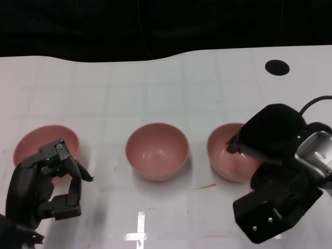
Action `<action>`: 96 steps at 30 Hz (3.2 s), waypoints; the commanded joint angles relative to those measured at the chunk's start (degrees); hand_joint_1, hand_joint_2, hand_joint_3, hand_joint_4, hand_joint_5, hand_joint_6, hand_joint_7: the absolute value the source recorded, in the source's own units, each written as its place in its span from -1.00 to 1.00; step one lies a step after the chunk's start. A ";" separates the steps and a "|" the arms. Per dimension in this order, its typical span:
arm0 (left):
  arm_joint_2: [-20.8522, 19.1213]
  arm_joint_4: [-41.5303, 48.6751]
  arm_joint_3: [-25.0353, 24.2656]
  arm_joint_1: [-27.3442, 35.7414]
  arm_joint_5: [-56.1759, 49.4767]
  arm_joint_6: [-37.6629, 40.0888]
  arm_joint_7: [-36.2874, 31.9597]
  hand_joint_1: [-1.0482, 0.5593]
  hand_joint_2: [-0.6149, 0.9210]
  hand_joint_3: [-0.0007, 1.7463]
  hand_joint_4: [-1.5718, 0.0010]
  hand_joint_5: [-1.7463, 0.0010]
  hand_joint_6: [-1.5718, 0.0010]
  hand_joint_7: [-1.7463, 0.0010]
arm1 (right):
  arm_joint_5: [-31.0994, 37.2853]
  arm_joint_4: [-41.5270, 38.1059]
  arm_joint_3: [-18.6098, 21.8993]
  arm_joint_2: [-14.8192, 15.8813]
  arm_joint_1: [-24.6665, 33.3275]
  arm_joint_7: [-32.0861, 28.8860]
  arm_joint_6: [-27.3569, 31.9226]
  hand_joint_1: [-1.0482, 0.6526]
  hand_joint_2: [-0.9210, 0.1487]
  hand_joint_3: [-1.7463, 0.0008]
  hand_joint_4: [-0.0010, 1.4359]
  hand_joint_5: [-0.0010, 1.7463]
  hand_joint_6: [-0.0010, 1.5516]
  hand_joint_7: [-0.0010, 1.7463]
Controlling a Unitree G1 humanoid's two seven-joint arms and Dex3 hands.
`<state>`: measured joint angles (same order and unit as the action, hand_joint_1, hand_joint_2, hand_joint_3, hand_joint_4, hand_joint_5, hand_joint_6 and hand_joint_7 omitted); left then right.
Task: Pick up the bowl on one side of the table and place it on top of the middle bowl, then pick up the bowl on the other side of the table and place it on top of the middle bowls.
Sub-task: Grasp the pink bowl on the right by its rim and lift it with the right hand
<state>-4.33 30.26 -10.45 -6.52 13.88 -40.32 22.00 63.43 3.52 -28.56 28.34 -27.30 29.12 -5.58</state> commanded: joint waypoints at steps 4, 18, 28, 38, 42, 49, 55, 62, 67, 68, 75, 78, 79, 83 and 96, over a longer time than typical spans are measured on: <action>-0.47 -1.30 -0.41 0.50 0.33 0.64 -0.70 0.38 0.43 0.75 -0.23 -1.00 -0.04 -1.00 | 2.03 -3.46 -1.74 -2.05 -2.13 -2.91 -0.11 -1.00 -1.00 0.91 0.03 -0.87 -0.11 -0.98; -0.89 0.38 -0.56 -0.13 -1.64 -2.36 -1.29 0.38 0.39 0.82 -0.25 -1.00 -0.04 -1.00 | 0.95 -8.34 -2.19 -3.98 -3.31 -8.12 -1.41 -0.99 -1.00 0.96 0.04 -0.83 -0.13 -0.99; -0.96 -0.04 -0.43 0.10 -1.71 -2.11 -1.58 0.38 0.38 0.82 -0.24 -1.00 -0.04 -0.98 | 0.59 -12.23 -2.94 -4.76 -4.28 -12.24 -2.79 -0.92 -1.00 0.95 0.07 -0.81 -0.05 -0.97; -0.62 -0.39 -0.29 0.41 -0.28 -1.50 -0.97 0.38 0.41 0.77 -0.24 -1.00 -0.03 -0.99 | -0.39 -16.16 -3.56 -5.71 -4.59 -16.83 -3.95 -0.83 -1.00 0.93 0.07 -0.81 -0.02 -0.97; -0.72 -1.84 -0.18 1.01 -0.65 0.47 -1.54 0.33 0.40 0.73 -0.22 -1.00 -0.02 -0.98 | -1.32 -17.31 -3.53 -5.83 -4.71 -17.60 -4.68 -0.79 -1.00 0.91 0.08 -0.81 -0.01 -0.97; -0.51 -2.28 -0.32 1.06 0.00 1.28 -1.28 0.35 0.40 0.71 -0.24 -1.00 -0.05 -0.99 | -1.96 -17.66 -3.64 -5.70 -4.82 -17.55 -5.02 -0.77 -1.00 0.87 0.09 -0.82 0.01 -0.97; -0.65 -2.21 -0.47 1.09 -0.41 0.94 -1.45 0.39 0.41 0.70 -0.23 -1.00 -0.05 -0.99 | -1.68 -18.64 -4.11 -5.97 -4.76 -18.05 -4.70 -0.79 -1.00 0.86 0.12 -0.82 0.04 -0.96; -0.92 -1.67 -0.53 1.02 -0.80 0.11 -1.23 0.37 0.42 0.69 -0.23 -1.00 -0.04 -0.99 | -2.48 -23.33 -4.60 -6.43 -4.94 -24.15 -6.52 -0.60 -1.00 0.90 0.27 -0.77 0.16 -0.92; -1.06 -1.98 -0.43 1.09 0.14 0.75 -0.28 0.38 0.45 0.68 -0.21 -1.00 -0.01 -0.99 | -3.26 -28.38 -5.28 -6.70 -5.91 -27.52 -7.96 -0.52 -1.00 0.91 0.29 -0.75 0.20 -0.91; -0.98 -1.83 -0.47 1.00 0.32 0.53 -0.13 0.39 0.45 0.68 -0.22 -1.00 0.00 -0.99 | -3.42 -29.07 -5.31 -6.79 -6.09 -27.76 -8.09 -0.51 -1.00 0.90 0.27 -0.76 0.19 -0.91; -1.04 -0.67 -0.73 0.78 -3.49 -2.72 -3.15 0.43 0.43 0.74 -0.26 -1.00 -0.03 -1.00 | -3.76 -37.17 -5.91 -7.73 -7.89 -35.37 -10.42 -0.41 -1.00 0.92 0.36 -0.70 0.29 -0.88; -1.04 -0.70 -0.64 0.86 -3.31 -2.57 -3.07 0.45 0.44 0.76 -0.25 -1.00 -0.03 -1.00 | -4.59 -41.04 -6.13 -8.28 -8.87 -38.24 -11.59 -0.36 -1.00 0.94 0.35 -0.68 0.31 -0.88; -1.05 -0.79 -0.61 0.92 -3.00 -2.37 -2.74 0.45 0.46 0.74 -0.24 -1.00 -0.02 -1.00 | -4.86 -42.28 -6.20 -8.46 -9.20 -39.24 -12.01 -0.35 -1.00 0.93 0.34 -0.68 0.31 -0.88; -1.02 -0.92 -0.61 0.93 -1.97 -1.84 -1.90 0.46 0.48 0.71 -0.23 -1.00 -0.02 -1.00 | -5.35 -46.29 -6.80 -9.03 -10.45 -43.73 -13.78 -0.23 -1.00 0.83 0.14 -0.04 0.34 -0.84; -1.19 -0.59 -0.48 0.62 -2.35 -2.17 -2.48 0.44 0.45 0.75 -0.26 -1.00 -0.03 -1.00 | -6.18 -54.96 -8.19 -10.92 -12.92 -56.65 -17.38 -0.05 -1.00 0.75 0.01 1.00 -0.18 0.45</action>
<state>-4.43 29.72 -10.57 -6.13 11.86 -42.28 20.39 58.41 -50.78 -36.86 17.23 -39.65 -26.59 -22.74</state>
